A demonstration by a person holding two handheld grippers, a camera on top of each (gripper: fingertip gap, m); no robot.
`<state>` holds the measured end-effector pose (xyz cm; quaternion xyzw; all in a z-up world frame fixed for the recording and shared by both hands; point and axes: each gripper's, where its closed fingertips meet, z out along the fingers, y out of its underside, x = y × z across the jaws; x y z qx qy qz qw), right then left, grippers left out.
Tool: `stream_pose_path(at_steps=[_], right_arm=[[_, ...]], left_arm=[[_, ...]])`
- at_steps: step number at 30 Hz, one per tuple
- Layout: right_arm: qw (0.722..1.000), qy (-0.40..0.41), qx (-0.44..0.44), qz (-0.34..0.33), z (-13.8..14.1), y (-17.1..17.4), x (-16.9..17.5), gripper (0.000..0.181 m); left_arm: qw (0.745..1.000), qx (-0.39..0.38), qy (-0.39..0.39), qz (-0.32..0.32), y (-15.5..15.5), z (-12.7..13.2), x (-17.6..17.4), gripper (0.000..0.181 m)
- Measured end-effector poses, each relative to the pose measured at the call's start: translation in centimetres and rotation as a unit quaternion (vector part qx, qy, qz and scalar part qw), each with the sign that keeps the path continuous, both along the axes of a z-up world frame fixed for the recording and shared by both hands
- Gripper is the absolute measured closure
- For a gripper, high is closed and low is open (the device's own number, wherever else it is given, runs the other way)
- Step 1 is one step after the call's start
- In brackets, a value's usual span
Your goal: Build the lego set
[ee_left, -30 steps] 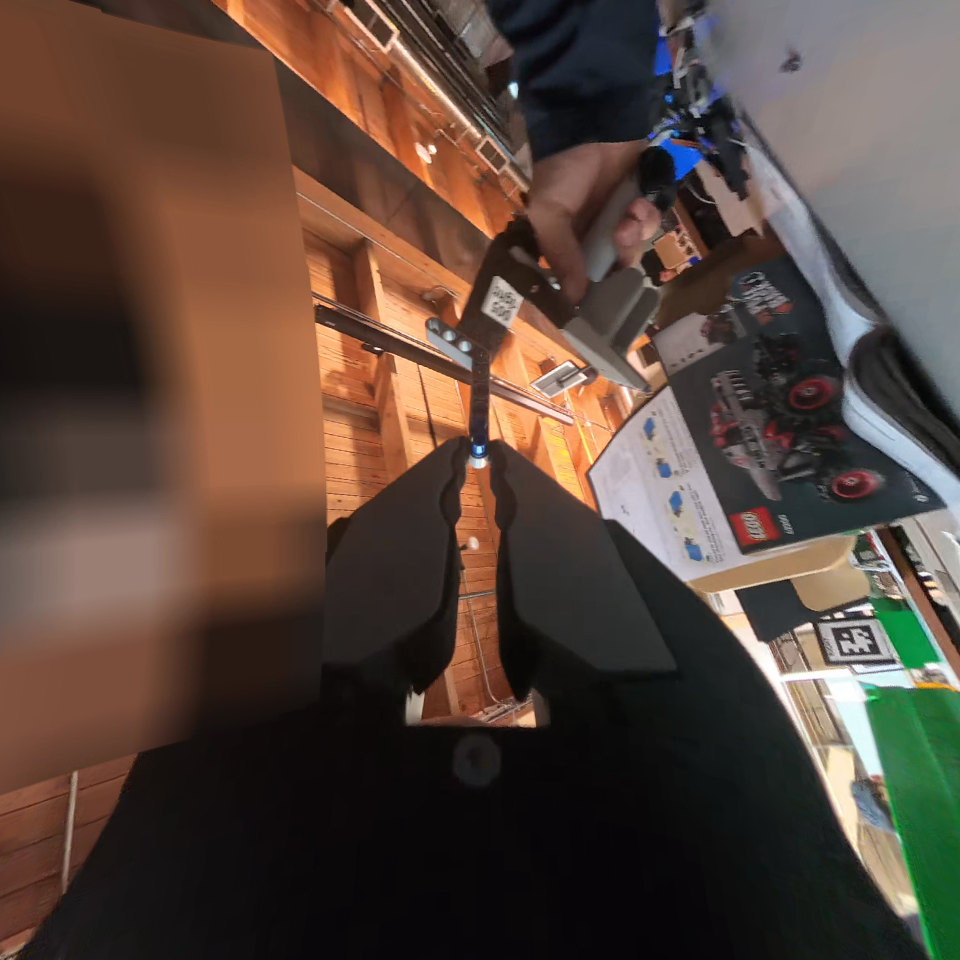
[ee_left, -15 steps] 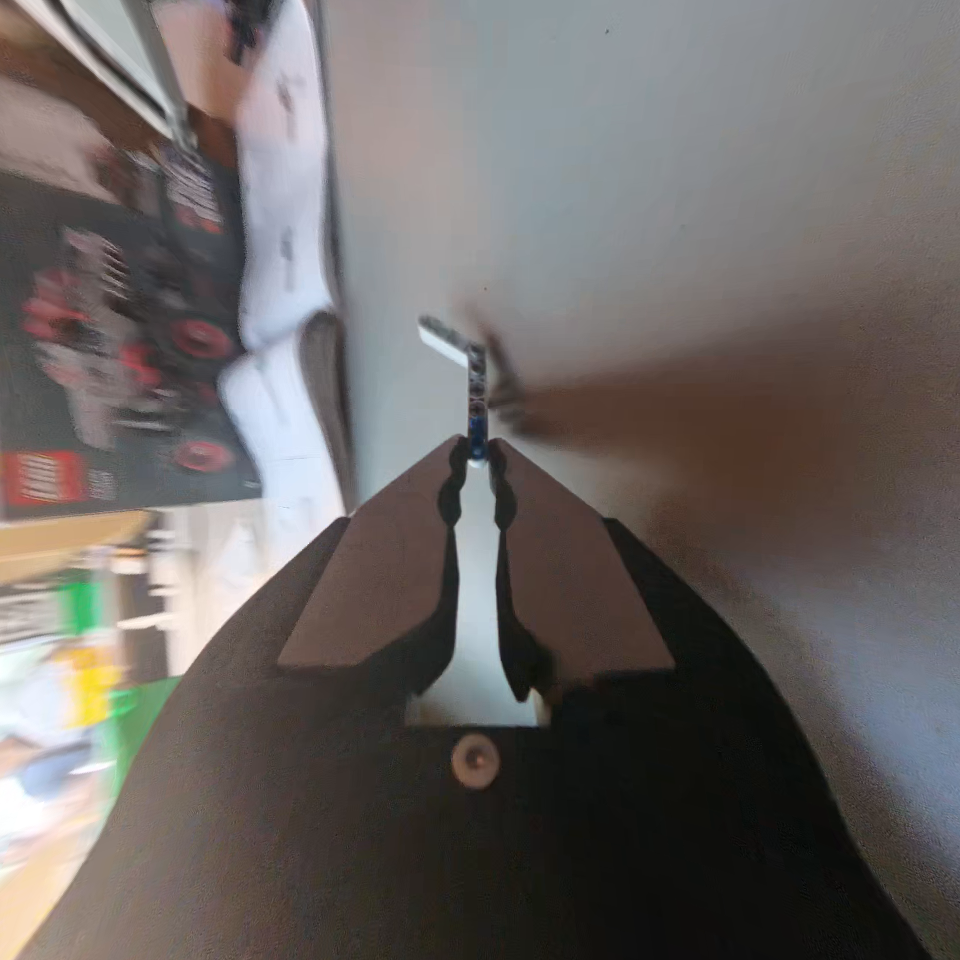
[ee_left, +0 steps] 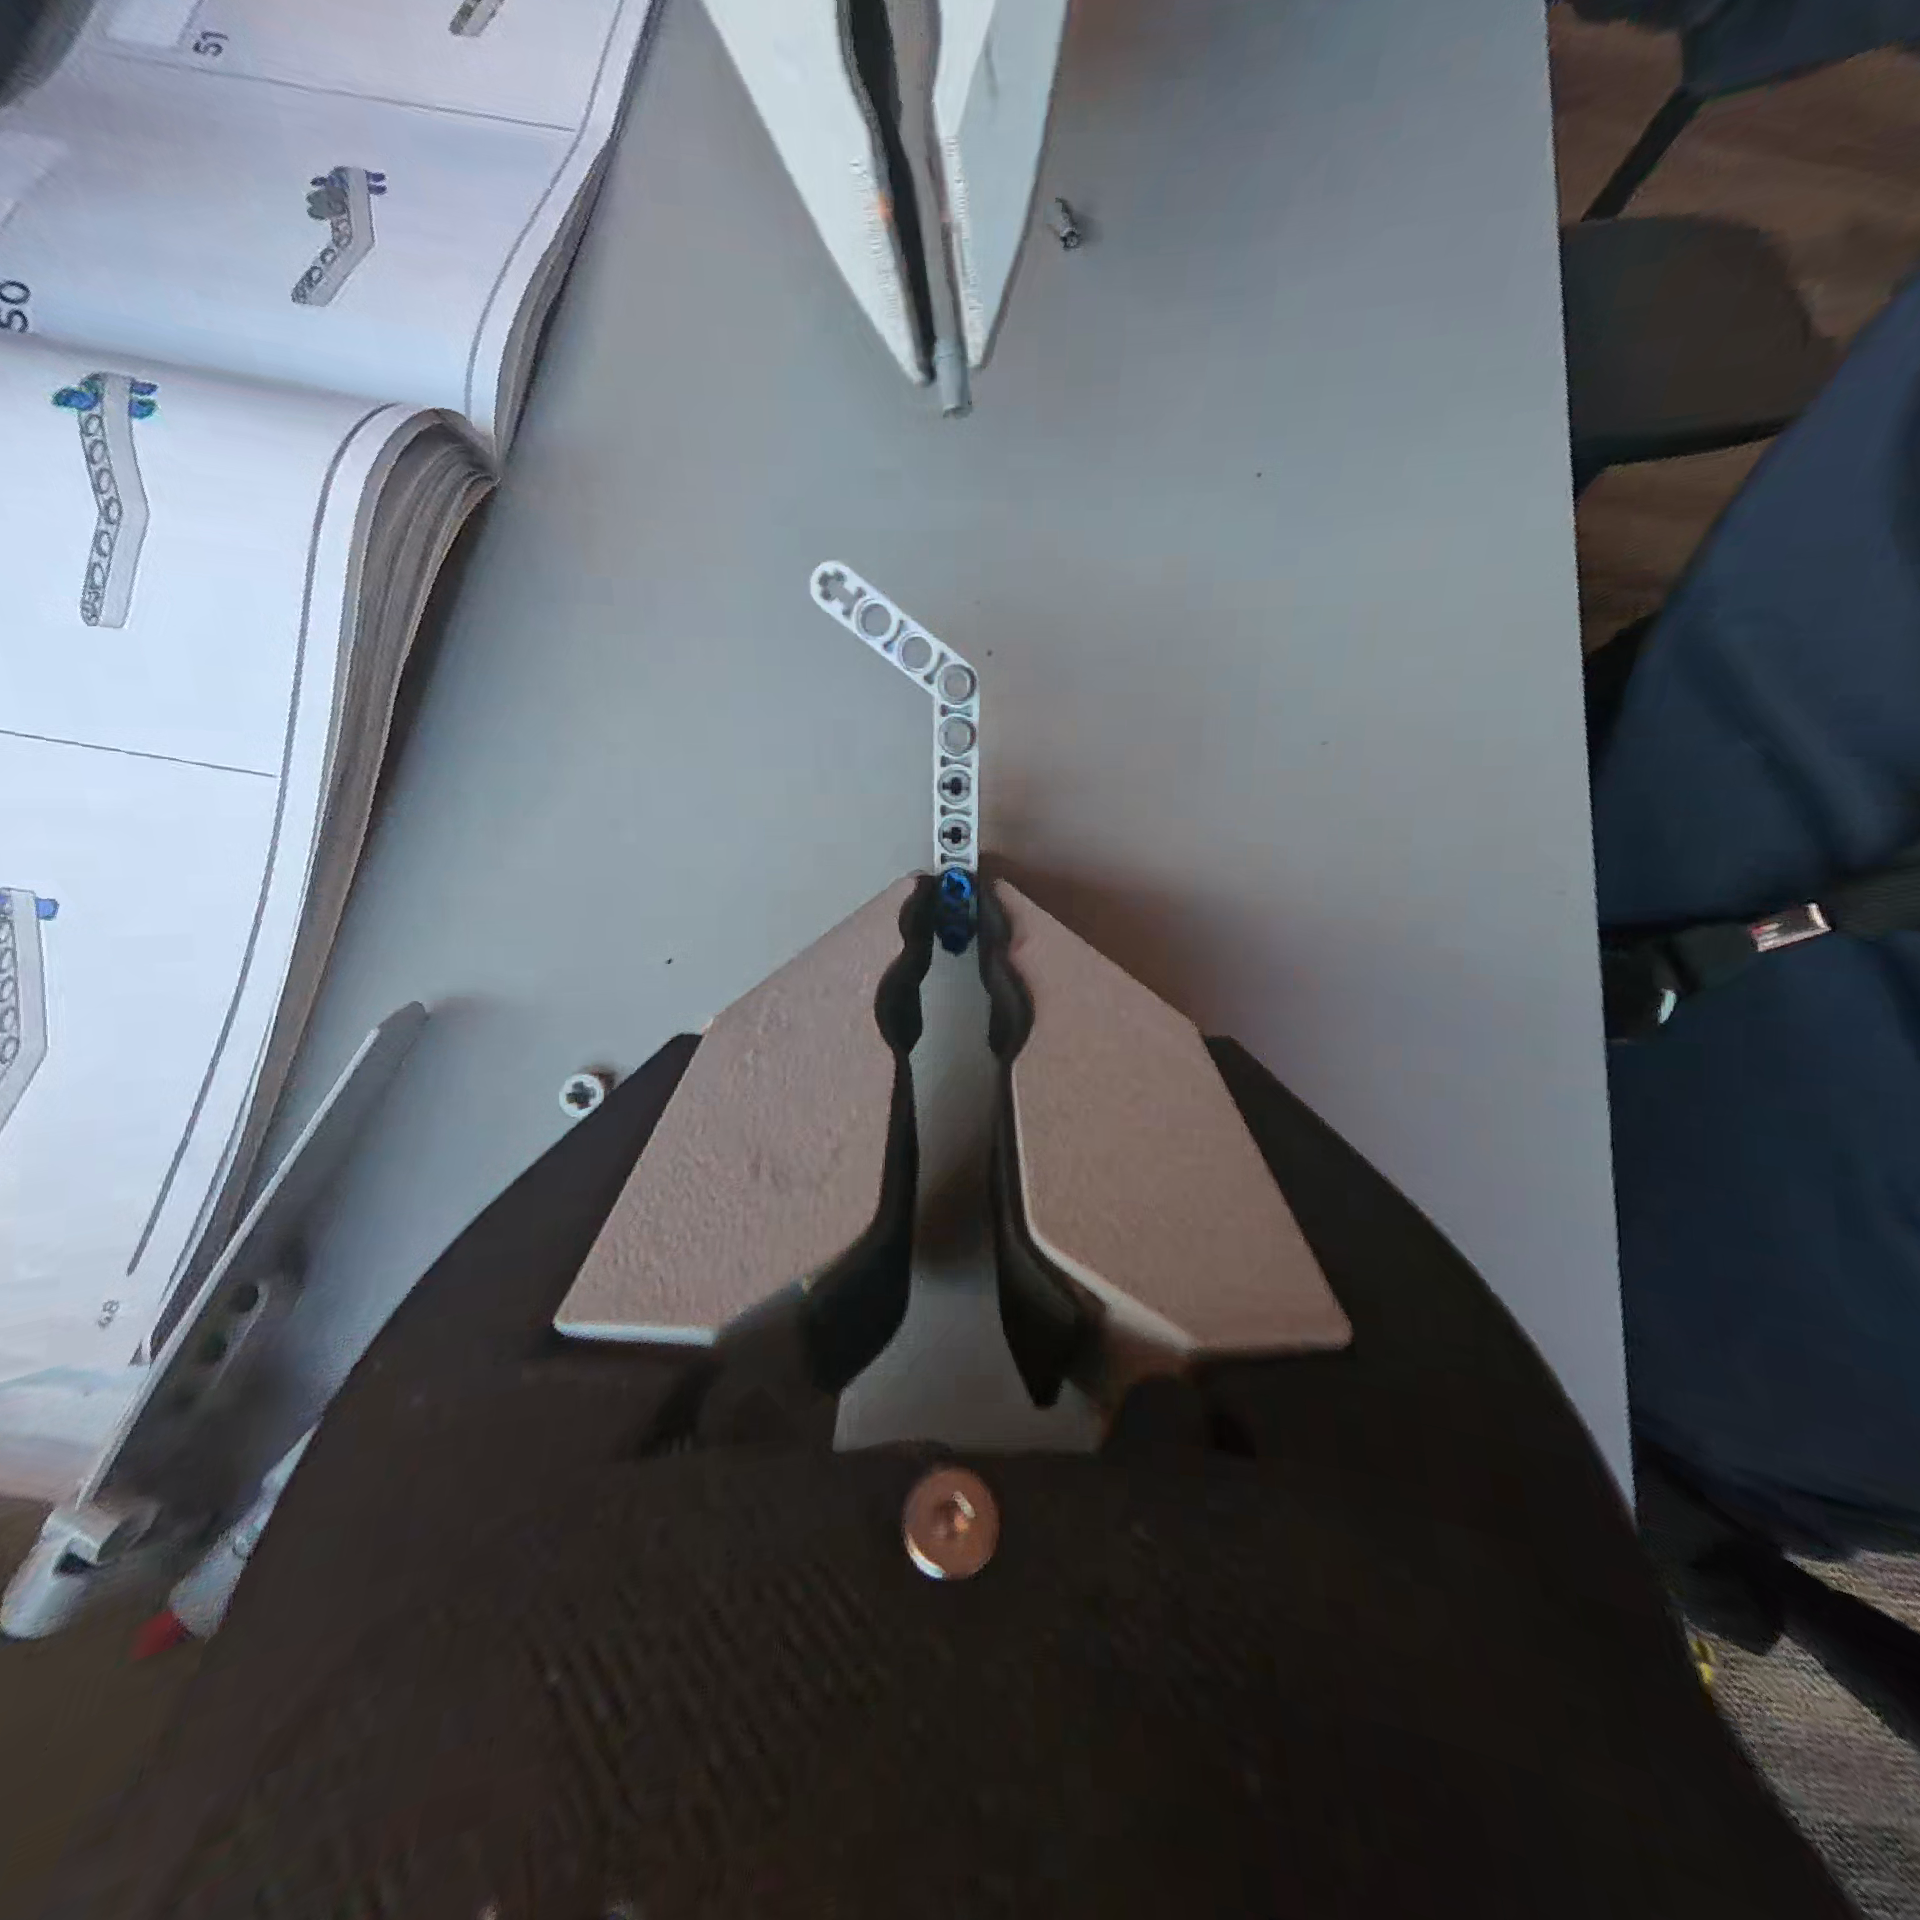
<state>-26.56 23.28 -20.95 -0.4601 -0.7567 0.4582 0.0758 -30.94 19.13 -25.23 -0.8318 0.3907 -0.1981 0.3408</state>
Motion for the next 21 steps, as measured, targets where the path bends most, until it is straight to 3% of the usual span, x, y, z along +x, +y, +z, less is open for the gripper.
stream_pose_path(at_steps=[1,9,12,19,21], right_arm=[[1.0,-0.003,-0.007,0.002,0.0,0.0,0.1,0.18],[1.0,-0.013,0.006,0.008,-0.9,-0.1,0.1,0.18],[1.0,-0.017,0.008,0.007,-1.1,-0.2,0.0,0.18],[0.999,-0.011,-0.04,0.0,0.3,-0.7,-0.2,0.18],[0.997,-0.013,-0.071,-0.003,1.0,-0.9,-0.3,0.18]], left_arm=[[1.0,0.003,0.0,0.001,0.1,0.1,0.0,0.178],[1.0,0.021,0.007,0.002,0.0,0.2,0.5,0.177],[1.0,0.024,-0.004,0.012,0.1,0.6,0.5,0.164],[0.995,0.055,-0.054,0.059,0.7,3.7,1.1,0.16],[0.993,0.086,-0.037,0.071,1.2,4.7,1.9,0.161]])
